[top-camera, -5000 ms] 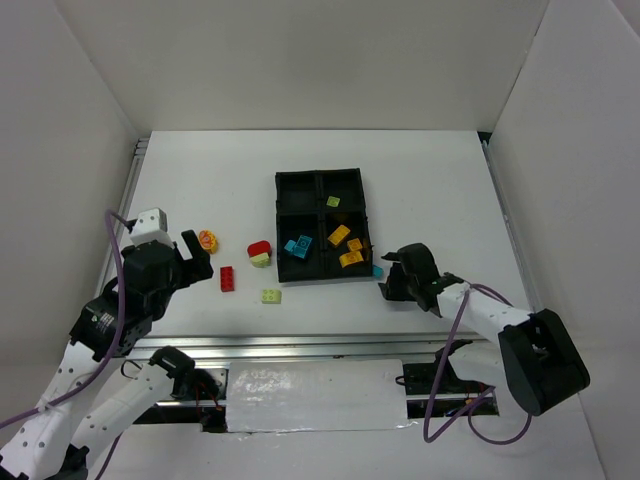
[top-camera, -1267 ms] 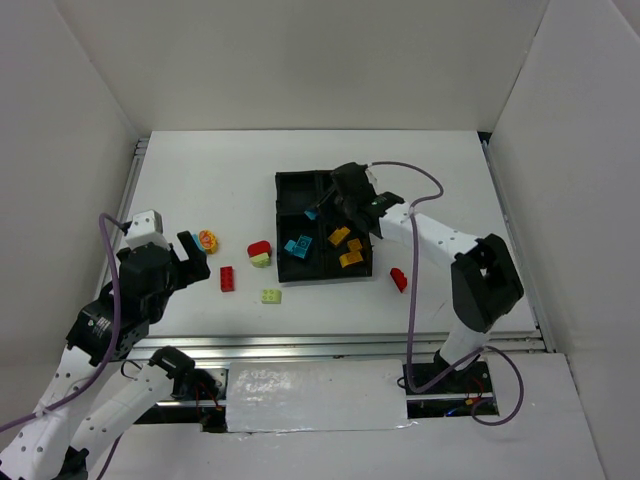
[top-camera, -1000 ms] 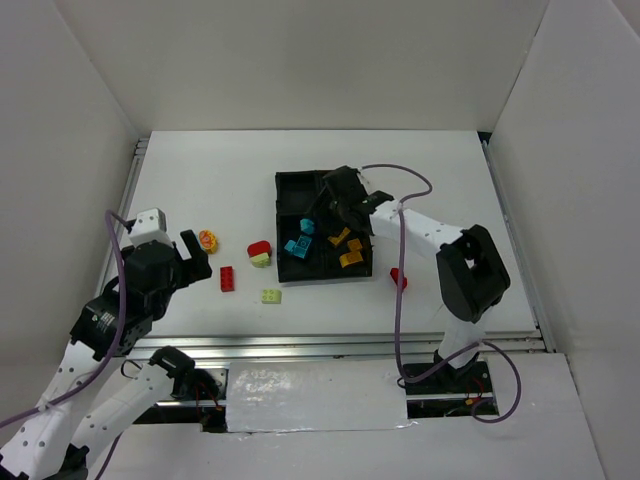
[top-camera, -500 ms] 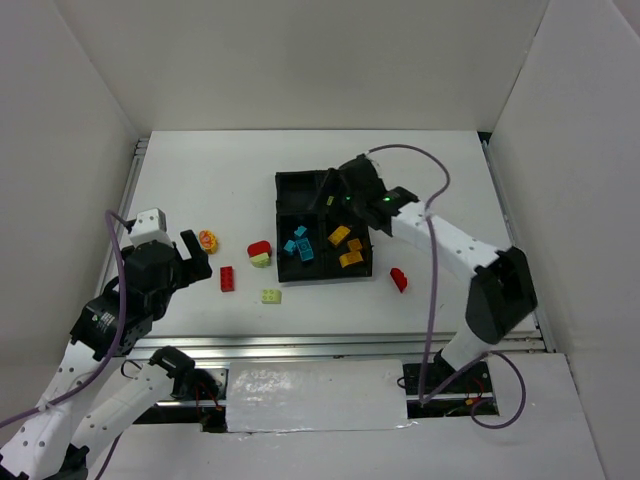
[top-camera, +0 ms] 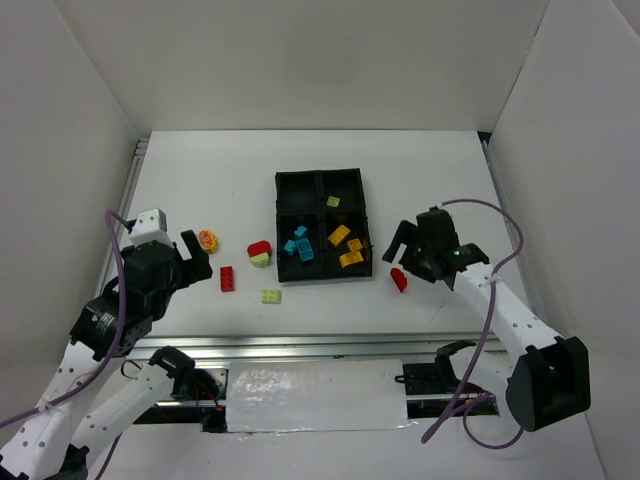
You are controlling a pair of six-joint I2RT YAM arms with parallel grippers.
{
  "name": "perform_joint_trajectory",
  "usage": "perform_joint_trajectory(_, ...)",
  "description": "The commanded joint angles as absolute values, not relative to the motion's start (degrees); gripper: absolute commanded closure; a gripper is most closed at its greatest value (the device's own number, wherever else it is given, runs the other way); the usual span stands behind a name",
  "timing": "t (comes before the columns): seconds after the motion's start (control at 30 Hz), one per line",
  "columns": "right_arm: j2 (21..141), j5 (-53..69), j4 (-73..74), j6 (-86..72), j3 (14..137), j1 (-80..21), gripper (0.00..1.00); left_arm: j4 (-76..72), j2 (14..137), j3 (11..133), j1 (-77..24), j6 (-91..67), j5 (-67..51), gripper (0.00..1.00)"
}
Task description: Sort the legos into containers by color
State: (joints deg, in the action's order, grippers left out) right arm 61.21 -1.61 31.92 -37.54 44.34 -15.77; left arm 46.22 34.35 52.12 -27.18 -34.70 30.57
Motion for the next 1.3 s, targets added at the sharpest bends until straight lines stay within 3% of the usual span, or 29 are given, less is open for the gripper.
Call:
perform_joint_trajectory(0.0,62.22,-2.28,32.26,-41.12,39.05,-15.82,0.09,44.38,33.93,51.51,-27.16,-34.28,30.32,0.01)
perform_joint_trajectory(0.43,70.90,-7.82,30.41,-40.52,37.88,-15.91,0.16,43.77,33.93,51.50,-27.16,-33.49,29.27,0.01)
perform_joint_trajectory(0.8,76.11,-4.48,27.51,-39.11,37.53,-15.73,0.51,43.50,33.92,51.42,-27.25,-33.13,28.57,0.01)
perform_joint_trajectory(1.1,81.47,-2.81,29.18,-37.62,40.78,-15.91,0.40,43.16,34.80,51.42,-27.16,-32.70,28.04,0.01)
perform_joint_trajectory(1.27,82.00,-3.43,30.76,-37.97,42.27,-15.91,0.25,42.98,36.03,51.42,-27.16,-32.26,27.33,0.01)
